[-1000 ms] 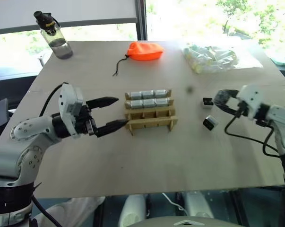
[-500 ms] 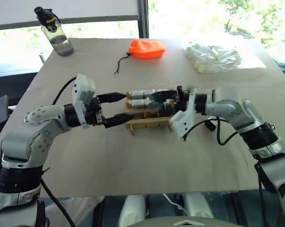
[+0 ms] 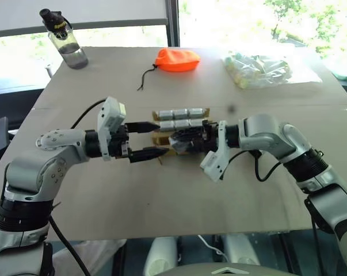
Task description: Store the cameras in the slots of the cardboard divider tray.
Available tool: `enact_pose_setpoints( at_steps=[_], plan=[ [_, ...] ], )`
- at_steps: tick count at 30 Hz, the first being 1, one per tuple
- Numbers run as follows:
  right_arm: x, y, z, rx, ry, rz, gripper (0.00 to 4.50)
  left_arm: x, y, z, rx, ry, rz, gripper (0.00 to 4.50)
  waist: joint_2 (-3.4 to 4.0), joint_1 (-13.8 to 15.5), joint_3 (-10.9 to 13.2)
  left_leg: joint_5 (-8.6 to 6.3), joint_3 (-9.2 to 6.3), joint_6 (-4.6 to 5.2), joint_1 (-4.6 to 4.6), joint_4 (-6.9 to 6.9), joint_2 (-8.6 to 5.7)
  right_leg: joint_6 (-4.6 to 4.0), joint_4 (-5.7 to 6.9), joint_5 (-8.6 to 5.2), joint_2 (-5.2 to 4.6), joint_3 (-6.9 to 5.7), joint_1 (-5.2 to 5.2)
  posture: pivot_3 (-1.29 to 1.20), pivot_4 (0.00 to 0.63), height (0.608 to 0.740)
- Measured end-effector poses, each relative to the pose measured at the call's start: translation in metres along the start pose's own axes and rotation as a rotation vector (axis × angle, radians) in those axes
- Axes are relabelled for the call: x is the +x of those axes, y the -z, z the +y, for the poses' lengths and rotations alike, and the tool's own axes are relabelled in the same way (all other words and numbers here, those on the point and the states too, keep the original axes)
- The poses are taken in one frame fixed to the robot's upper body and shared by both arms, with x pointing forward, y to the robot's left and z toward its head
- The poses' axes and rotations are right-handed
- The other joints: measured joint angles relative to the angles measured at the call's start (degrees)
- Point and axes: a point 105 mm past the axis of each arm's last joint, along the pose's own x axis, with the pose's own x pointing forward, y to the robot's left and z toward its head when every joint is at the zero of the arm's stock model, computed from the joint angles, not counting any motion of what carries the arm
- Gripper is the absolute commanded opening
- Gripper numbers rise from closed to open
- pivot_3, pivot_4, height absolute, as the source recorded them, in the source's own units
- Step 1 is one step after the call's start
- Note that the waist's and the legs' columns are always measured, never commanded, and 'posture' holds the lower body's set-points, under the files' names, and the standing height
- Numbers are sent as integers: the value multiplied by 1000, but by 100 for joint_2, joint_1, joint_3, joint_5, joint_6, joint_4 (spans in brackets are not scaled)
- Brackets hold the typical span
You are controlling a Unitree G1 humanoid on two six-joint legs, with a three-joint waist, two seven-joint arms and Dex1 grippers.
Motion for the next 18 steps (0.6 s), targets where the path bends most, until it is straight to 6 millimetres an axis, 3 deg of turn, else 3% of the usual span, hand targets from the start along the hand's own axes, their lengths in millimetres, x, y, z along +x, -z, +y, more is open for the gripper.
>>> enact_pose_setpoints(
  at_steps=[9,15,18],
  plan=[
    [18,6,-5,-19,6,-15,2030,10,0,-4,-7,48,12,4500,-1,-2,0,1,-1,-2,-1,0,0,0,1,0,1,0,0,0,150,740],
    [19,6,-4,-15,6,-16,2030,16,2,-6,-12,71,23,4500,-1,1,1,1,-2,-2,-2,0,-1,0,0,0,-1,0,0,0,150,740],
    [17,7,-3,-12,0,-10,2030,17,0,-5,1,67,24,3794,-1,-1,1,1,-3,-2,0,0,0,-1,3,0,1,-1,0,0,150,740]
  ],
)
